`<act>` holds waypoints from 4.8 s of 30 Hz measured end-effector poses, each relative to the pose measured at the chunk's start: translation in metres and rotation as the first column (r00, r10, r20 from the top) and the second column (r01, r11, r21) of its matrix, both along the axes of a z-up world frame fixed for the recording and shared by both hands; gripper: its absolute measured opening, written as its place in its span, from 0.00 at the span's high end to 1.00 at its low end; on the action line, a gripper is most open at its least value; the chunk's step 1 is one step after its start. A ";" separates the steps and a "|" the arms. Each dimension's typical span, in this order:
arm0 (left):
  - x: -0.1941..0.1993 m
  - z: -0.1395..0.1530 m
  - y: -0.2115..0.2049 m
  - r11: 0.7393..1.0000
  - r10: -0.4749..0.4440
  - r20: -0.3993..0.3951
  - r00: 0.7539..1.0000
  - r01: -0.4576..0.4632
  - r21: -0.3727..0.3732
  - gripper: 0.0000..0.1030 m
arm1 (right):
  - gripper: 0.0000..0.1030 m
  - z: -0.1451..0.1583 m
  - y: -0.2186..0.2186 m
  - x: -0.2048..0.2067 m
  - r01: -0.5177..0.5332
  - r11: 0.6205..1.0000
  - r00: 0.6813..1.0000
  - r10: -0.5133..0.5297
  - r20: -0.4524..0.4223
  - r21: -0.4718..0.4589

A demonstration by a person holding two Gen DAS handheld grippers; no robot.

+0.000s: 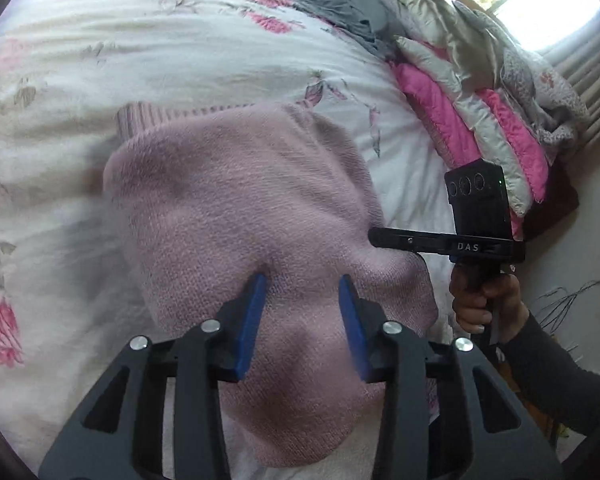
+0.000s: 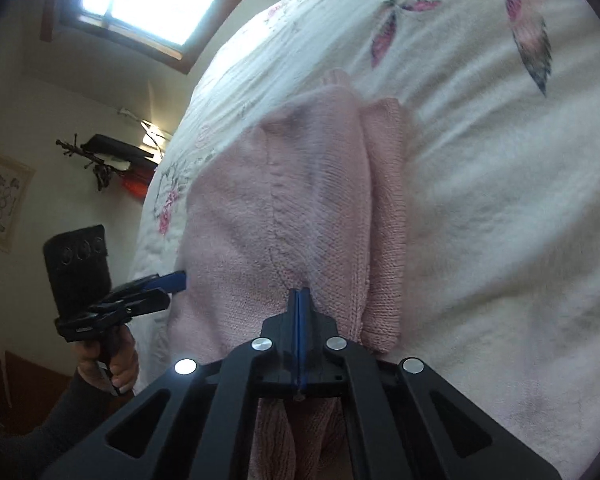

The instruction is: Fold small clothes

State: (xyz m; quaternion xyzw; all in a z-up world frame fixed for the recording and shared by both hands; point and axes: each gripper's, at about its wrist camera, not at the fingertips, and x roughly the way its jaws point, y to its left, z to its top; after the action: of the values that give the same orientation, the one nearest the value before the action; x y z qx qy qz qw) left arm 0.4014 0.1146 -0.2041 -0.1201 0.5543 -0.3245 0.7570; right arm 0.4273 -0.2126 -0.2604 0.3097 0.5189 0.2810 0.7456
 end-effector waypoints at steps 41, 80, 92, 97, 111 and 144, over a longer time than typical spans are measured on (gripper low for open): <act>-0.064 -0.039 0.087 0.899 0.236 -0.275 0.932 -0.317 -0.303 0.15 | 0.10 0.022 -0.043 0.016 0.074 0.991 0.985 -0.054 -0.165 0.113; -0.052 0.006 0.036 0.958 0.176 -0.252 0.952 -0.224 -0.178 0.60 | 0.54 0.056 0.057 0.055 -0.009 0.998 0.998 0.013 -0.056 0.068; -0.180 0.038 0.134 0.941 0.275 -0.186 0.943 -0.304 -0.151 0.61 | 0.54 0.045 0.174 -0.011 -0.184 0.971 0.980 0.193 -0.051 0.154; -0.212 -0.009 0.154 0.931 0.325 -0.262 0.909 -0.356 -0.080 0.59 | 0.50 -0.010 0.207 -0.031 -0.186 0.979 0.969 0.197 -0.152 0.085; -0.268 0.063 0.162 0.879 0.458 0.132 0.879 -0.470 0.078 0.45 | 0.33 0.051 0.145 -0.059 -0.062 0.998 0.998 0.062 -0.026 0.006; -0.115 0.004 0.196 0.920 0.327 -0.149 0.933 -0.350 -0.178 0.98 | 0.96 0.017 0.180 -0.045 -0.109 0.977 0.991 0.122 0.062 -0.183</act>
State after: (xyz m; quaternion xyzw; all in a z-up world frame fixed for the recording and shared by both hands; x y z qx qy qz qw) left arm 0.2866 0.3106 -0.2000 -0.3087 0.5325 -0.2355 0.7521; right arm 0.3823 -0.0331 -0.2432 0.2001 0.5315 0.2870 0.7714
